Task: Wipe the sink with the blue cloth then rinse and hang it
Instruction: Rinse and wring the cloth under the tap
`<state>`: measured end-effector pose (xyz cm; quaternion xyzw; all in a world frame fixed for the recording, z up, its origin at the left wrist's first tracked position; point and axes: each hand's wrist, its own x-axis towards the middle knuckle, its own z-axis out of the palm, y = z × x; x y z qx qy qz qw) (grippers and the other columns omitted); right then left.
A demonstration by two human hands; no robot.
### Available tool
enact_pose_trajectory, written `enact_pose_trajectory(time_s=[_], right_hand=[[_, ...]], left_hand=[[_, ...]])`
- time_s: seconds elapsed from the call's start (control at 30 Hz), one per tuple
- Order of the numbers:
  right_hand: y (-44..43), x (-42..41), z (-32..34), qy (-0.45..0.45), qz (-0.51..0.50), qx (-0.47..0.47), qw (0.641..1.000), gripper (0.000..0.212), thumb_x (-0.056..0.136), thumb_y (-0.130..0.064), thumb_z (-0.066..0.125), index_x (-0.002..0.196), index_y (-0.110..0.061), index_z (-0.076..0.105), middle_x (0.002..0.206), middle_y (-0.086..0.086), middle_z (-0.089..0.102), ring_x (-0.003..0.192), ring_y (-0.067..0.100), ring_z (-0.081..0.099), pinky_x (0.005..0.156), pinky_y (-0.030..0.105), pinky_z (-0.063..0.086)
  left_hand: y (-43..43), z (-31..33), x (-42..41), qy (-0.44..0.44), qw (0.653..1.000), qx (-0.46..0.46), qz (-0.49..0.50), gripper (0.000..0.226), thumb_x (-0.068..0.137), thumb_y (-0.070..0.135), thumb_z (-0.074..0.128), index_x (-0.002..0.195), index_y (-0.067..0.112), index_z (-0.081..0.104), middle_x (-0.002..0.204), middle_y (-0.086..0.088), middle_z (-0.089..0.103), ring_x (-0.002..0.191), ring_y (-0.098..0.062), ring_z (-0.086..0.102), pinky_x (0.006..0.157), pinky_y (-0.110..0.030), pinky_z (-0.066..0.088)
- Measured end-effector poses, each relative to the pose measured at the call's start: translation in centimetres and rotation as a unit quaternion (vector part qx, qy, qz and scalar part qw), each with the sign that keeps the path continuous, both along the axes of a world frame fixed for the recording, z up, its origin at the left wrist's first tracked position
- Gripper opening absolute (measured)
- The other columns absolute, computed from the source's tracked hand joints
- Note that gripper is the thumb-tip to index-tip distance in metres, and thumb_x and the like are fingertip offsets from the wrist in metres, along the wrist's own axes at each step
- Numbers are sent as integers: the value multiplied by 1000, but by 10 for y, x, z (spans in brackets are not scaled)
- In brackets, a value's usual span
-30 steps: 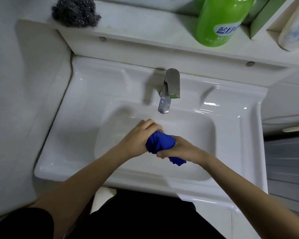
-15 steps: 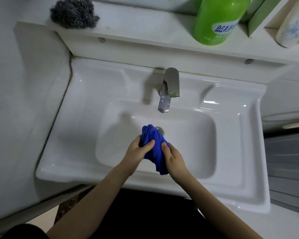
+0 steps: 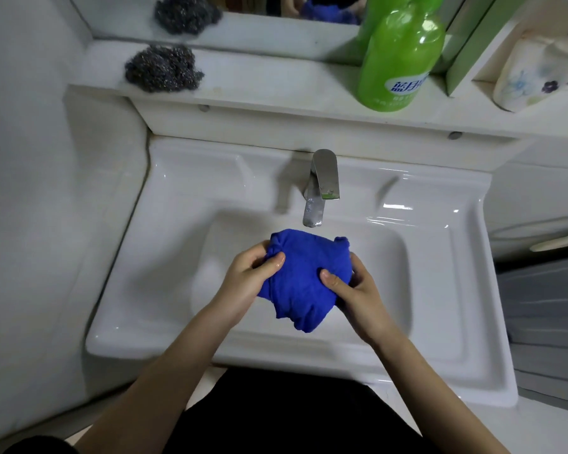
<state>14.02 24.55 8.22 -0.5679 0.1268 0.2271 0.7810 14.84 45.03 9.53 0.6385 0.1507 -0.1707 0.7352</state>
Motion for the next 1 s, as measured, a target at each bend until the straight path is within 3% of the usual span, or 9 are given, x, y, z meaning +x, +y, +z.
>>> enact_pose_trajectory(time_s=[0.1,0.2,0.33,0.4,0.47,0.57,0.7,0.83,1.0], right_hand=[[0,1,11,-68,32,-139,987,39,83,-10,77,116,-15,58,112,9,68,105,27,66,84,39,56],[-4,6,31,-119,56,-156,979,52,85,-12,75,126,-34,53,115,2,63,105,18,64,87,28,54],[1,18,50,-292,104,-301,902,28,82,-22,78,108,-25,66,115,-5,60,110,16,55,92,28,47],[3,24,52,-361,98,-363,854,18,85,-21,75,99,-19,65,107,-5,59,106,15,52,87,26,44],[6,25,54,-381,104,-380,836,9,90,-17,69,93,-15,61,92,-6,58,92,14,51,81,28,45],[10,22,57,-338,118,-355,863,8,95,-14,61,90,-17,56,83,-7,58,78,16,52,73,33,47],[10,27,69,-342,113,-342,868,7,96,-13,59,92,-18,55,85,-4,60,76,17,52,68,29,46],[15,22,87,-318,73,-244,913,7,95,-3,59,89,-6,56,80,8,58,71,23,48,64,20,39],[14,20,83,-268,71,-219,935,8,94,-4,58,88,-7,54,80,10,57,70,19,47,65,23,40]], left_hand=[[-5,10,1,0,1000,12,-3,19,99,14,52,115,12,64,117,-13,69,113,-25,65,96,-39,52],[-4,25,5,-35,996,50,-60,18,99,19,52,112,11,61,106,-12,68,100,-15,63,86,-28,51],[-6,43,12,-88,978,96,-163,16,92,27,51,99,17,61,91,-6,65,85,-10,61,78,-28,48],[-8,43,15,-142,958,160,-192,13,93,25,52,93,30,64,103,11,63,96,-1,58,86,-24,43],[-5,36,18,-232,913,279,-186,19,91,31,52,99,33,69,137,17,48,128,-2,42,103,-23,35],[1,30,20,-314,854,384,-160,27,91,31,52,104,23,74,152,10,36,141,-20,27,114,-31,27],[-1,48,21,-390,810,418,-133,33,89,28,50,111,23,73,151,1,40,139,-19,25,110,-9,17],[-3,60,27,-423,793,418,-130,28,86,28,62,111,21,71,147,-2,42,139,-16,27,106,-6,20],[-4,43,26,-460,759,455,-72,39,81,2,59,113,20,74,144,-7,48,131,-27,34,107,-15,29]])
